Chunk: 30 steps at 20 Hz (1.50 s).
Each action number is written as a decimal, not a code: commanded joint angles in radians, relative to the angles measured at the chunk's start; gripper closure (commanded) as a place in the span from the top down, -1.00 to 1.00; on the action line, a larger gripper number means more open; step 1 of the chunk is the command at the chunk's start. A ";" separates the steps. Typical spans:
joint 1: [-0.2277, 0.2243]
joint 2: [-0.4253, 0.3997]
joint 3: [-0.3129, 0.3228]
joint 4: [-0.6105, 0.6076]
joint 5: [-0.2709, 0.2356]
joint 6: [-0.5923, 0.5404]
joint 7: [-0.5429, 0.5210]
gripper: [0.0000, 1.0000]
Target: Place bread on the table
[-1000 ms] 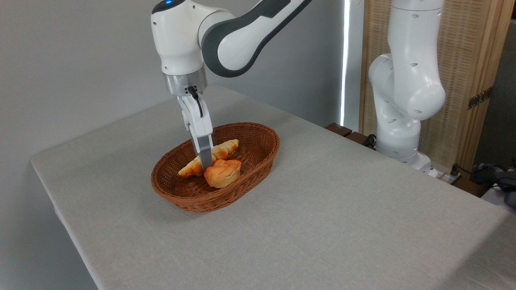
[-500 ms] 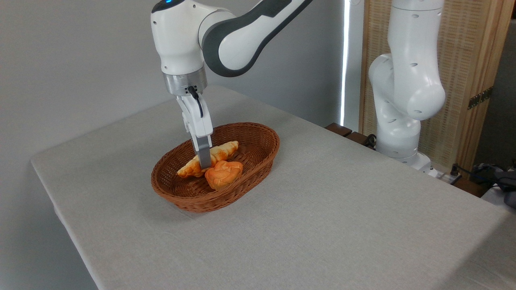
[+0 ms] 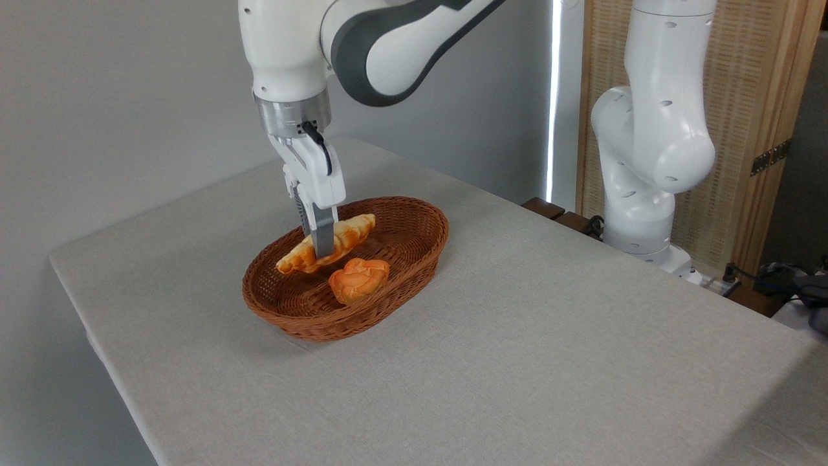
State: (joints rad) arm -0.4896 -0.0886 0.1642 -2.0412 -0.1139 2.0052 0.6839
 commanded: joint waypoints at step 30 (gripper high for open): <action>-0.010 -0.036 0.382 0.013 0.123 -0.158 0.395 1.00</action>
State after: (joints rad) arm -0.4873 -0.1268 0.5393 -2.0307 -0.0074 1.8560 1.0661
